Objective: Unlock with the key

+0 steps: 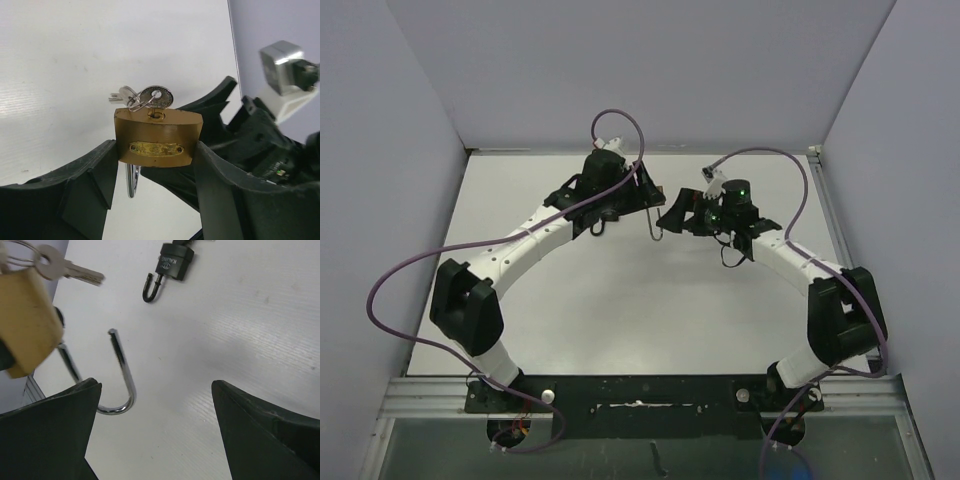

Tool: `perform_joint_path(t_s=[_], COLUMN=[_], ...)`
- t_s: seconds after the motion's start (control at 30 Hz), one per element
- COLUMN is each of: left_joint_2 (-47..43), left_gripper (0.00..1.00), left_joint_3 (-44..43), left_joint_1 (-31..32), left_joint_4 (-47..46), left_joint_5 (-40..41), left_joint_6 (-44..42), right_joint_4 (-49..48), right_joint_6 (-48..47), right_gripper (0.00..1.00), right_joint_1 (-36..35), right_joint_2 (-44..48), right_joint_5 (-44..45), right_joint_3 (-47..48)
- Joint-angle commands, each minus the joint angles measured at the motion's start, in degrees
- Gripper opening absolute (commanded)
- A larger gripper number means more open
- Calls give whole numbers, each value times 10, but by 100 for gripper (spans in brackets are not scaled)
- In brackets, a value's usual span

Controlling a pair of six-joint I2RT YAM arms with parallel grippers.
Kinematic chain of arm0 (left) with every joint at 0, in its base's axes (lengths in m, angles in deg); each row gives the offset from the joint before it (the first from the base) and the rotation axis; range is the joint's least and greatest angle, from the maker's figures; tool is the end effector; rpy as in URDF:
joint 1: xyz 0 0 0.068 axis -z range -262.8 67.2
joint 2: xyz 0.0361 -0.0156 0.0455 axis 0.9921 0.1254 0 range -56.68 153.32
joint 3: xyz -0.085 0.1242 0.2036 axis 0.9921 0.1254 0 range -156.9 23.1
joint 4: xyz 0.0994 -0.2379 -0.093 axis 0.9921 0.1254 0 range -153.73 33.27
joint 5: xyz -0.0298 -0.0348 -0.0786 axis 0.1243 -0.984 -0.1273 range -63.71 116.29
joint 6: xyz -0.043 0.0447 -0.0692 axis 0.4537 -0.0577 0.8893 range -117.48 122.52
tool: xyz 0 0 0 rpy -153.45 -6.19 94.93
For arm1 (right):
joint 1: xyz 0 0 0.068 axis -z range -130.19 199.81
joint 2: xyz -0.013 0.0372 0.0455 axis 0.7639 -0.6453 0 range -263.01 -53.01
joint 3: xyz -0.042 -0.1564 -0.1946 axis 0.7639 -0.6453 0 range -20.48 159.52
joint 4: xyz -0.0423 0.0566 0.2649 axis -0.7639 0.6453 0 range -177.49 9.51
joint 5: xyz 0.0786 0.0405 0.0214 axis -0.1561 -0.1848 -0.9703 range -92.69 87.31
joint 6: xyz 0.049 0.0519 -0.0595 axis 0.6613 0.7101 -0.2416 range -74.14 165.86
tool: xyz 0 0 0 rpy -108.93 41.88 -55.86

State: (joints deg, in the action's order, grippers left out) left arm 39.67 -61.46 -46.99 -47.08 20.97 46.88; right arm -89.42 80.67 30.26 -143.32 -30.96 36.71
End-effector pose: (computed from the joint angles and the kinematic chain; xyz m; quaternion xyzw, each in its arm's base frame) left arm 0.3608 -0.2699 0.2867 -0.0403 0.8576 -0.3596 0.3655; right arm 0.3609 0.1702 0.1896 -0.0067 0.8532 0.4067 0.3264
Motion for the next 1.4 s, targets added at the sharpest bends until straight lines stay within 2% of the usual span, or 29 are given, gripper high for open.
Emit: perform_joint_path(t_s=[0.0, 0.23, 0.43, 0.6, 1.13, 1.23, 1.37], left_joint_2=[-8, 3, -1, 0, 2, 2, -5], left_gripper=[0, 0, 0, 0, 0, 0, 0], left_joint_3=[-9, -17, -33, -41, -42, -40, -31], left_joint_1=[-4, -4, -5, -3, -3, -4, -12], left_joint_4=[-54, -34, -27, -32, -71, -70, -55], left_joint_5=[9, 36, 33, 14, -19, -16, 7], left_joint_6=[3, 4, 17, 38, 83, 82, 65], right_joint_4=[-47, 114, 166, 159, 112, 103, 116], right_joint_6=[-26, -100, -143, -169, -146, -122, -114], right_gripper=[98, 98, 98, 98, 98, 98, 98], right_joint_1=[1, -4, -28, -53, -125, -127, -119], right_joint_2=[78, 104, 110, 96, 20, 23, 57], right_joint_5=[32, 127, 231, 281, 257, 249, 292], right_joint_3=[3, 49, 48, 45, 55, 52, 39])
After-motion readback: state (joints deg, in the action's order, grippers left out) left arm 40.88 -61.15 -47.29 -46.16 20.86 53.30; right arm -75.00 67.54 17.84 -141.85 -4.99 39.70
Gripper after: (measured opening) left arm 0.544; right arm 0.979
